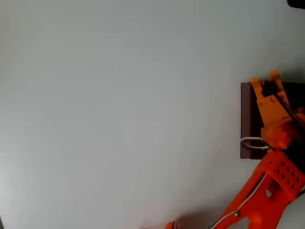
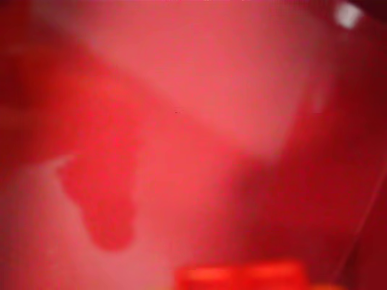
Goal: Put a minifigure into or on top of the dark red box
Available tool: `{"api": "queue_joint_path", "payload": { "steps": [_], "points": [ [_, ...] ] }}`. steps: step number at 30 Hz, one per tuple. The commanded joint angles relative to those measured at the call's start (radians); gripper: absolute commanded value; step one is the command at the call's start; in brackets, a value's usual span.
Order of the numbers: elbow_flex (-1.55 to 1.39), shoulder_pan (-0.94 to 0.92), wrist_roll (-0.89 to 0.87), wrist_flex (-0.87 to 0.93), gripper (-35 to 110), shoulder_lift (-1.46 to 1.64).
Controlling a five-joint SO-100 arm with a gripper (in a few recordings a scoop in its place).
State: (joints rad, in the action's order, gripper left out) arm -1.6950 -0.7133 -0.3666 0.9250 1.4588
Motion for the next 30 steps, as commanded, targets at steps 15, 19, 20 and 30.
{"api": "queue_joint_path", "payload": {
  "steps": [15, 19, 20, 30],
  "points": [
    [-0.106, 0.066, -0.057, 0.052, 16, 0.17],
    [-0.256, 0.138, -0.06, 0.046, 14, 0.38],
    [-0.304, 0.158, -0.064, 0.049, 13, 0.442],
    [-0.881, 0.419, -0.052, -0.025, 18, 1.23]
  ]
}}
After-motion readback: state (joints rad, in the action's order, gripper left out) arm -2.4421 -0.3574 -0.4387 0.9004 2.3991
